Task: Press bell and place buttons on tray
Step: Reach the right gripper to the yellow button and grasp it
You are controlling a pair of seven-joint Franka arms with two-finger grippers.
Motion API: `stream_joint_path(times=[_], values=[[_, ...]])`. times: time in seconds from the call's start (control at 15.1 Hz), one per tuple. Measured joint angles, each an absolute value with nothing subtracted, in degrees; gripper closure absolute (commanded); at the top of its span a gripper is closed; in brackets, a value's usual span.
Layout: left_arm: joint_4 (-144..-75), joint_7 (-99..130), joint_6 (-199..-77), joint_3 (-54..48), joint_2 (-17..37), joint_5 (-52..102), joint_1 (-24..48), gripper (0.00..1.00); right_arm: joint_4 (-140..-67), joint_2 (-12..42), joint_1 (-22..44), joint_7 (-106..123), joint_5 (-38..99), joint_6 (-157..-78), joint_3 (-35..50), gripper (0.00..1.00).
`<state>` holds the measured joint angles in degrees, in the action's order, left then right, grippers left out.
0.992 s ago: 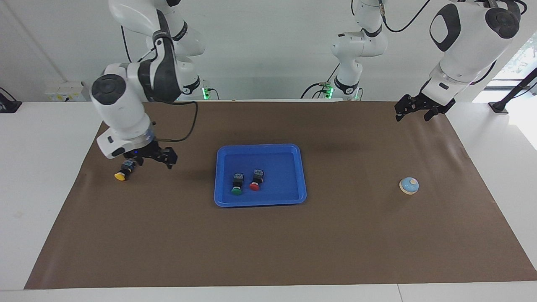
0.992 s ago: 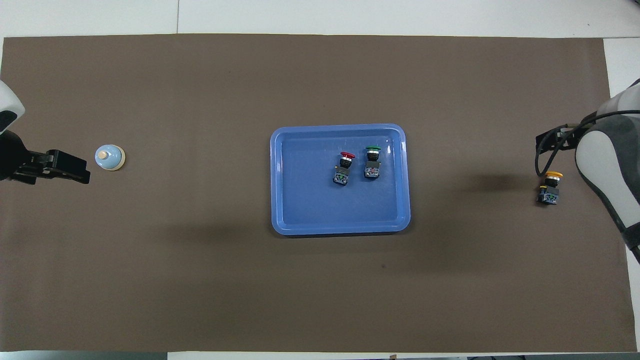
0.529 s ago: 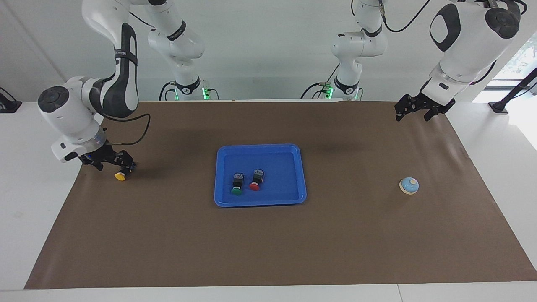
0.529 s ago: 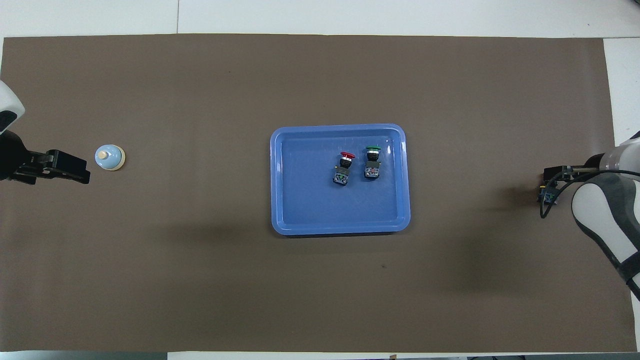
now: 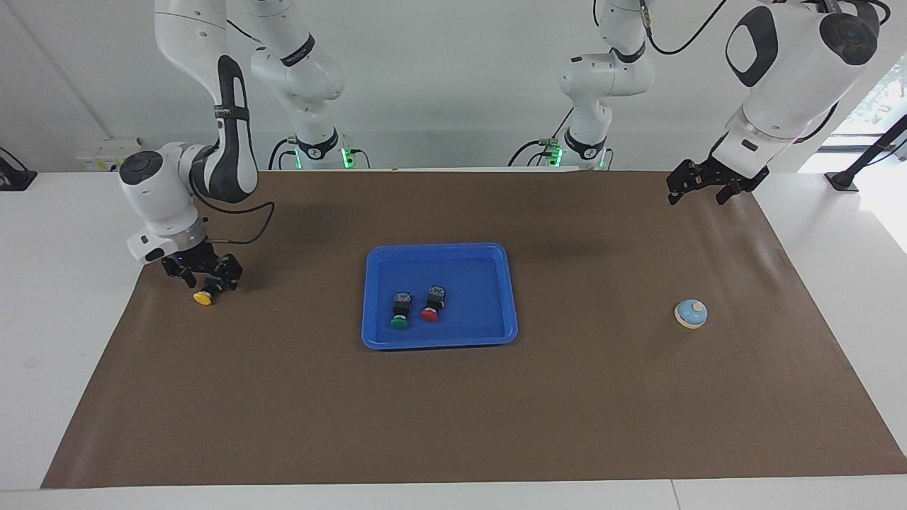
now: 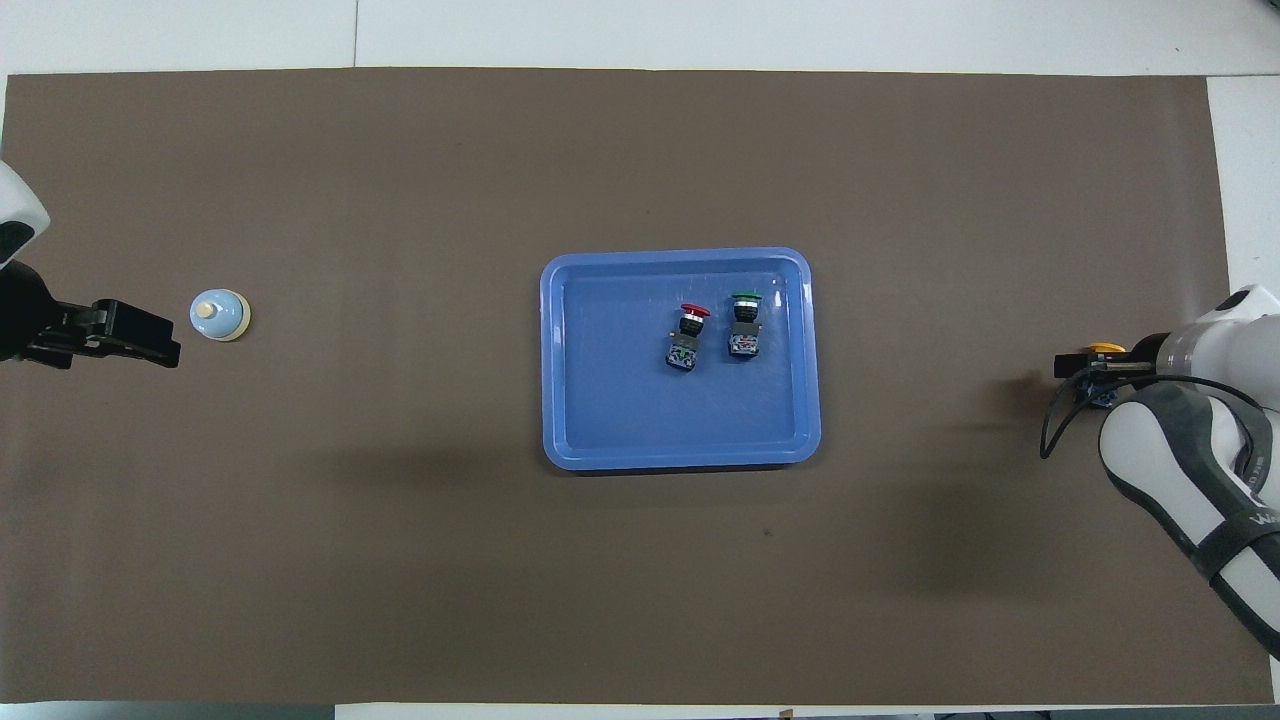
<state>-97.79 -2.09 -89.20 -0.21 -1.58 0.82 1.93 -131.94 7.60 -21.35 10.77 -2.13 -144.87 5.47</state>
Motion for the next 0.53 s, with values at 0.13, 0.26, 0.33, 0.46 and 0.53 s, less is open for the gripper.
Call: stream_joint_path(times=[0.13, 0.26, 0.33, 0.46, 0.53], values=[[-97.8, -2.1, -89.2, -0.2, -1.6, 0.8, 1.9, 0.00, -131.9, 7.8, -21.5, 12.5, -1.7, -144.9, 5.3, 0.96], [-97.8, -2.1, -89.2, -0.2, -1.6, 0.8, 1.9, 0.00, -131.9, 7.8, -21.9, 15.0, -0.7, -144.9, 5.3, 1.00], [-97.8, -2.1, -89.2, -0.2, -1.6, 0.8, 1.9, 0.00, -131.9, 7.8, -22.1, 15.9, -0.3, -144.9, 5.3, 1.00], [-97.8, -2.1, -89.2, -0.2, -1.6, 0.8, 1.9, 0.00, -131.9, 7.8, -22.2, 16.4, -0.3, -144.6, 5.2, 1.00], [-97.8, -2.1, -89.2, -0.2, -1.6, 0.8, 1.9, 0.00, -131.7, 7.8, -22.1, 16.4, -0.3, -144.2, 5.3, 1.00]])
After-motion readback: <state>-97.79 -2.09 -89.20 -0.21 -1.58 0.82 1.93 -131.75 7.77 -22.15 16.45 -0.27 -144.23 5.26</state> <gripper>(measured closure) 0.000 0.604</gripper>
